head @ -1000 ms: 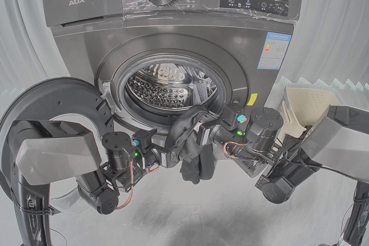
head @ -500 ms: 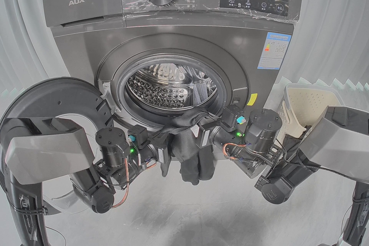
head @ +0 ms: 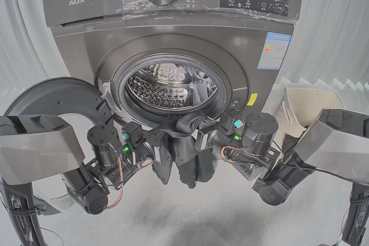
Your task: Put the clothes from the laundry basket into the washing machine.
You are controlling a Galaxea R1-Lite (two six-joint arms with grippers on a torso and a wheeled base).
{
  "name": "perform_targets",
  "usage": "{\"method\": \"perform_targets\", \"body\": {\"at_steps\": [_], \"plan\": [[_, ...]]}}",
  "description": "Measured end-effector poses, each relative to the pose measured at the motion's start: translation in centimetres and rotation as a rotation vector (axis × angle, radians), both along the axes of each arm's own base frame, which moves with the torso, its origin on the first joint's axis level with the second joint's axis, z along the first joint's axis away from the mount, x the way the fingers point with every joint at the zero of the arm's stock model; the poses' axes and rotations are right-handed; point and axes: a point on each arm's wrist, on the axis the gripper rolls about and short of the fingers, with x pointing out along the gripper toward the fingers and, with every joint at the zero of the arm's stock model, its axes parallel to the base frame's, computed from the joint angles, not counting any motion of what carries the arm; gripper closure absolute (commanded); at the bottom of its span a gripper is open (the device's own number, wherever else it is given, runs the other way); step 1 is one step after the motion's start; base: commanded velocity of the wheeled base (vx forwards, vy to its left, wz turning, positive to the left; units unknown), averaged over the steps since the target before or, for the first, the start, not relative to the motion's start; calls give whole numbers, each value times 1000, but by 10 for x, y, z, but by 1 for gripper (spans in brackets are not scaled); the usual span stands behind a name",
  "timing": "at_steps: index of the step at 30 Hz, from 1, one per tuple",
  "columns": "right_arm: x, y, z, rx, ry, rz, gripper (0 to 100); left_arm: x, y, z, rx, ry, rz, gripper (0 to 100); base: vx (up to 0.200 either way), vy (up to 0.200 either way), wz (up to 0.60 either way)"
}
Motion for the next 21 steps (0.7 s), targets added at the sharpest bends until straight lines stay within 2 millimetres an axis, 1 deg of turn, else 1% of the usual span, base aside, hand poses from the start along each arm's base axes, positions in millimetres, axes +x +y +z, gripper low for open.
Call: {"method": "perform_targets", "body": {"at_steps": [5,6,14,21], "plan": [[0,0,-1,-1,1,0,100,-1,-1,-8,14,26,-14,100,0,0,0],[0,1,-1,0,0,1,100,-1,-1,-11,18,32,-17,0,0,0,0],[0,2,1,3,-3,4,100,10,-6,-28,34,53,-21,0,0,0,0],[-3,4,3,6,-7,11,100,16,-11,-35,33,58,-19,0,0,0,0]]}}
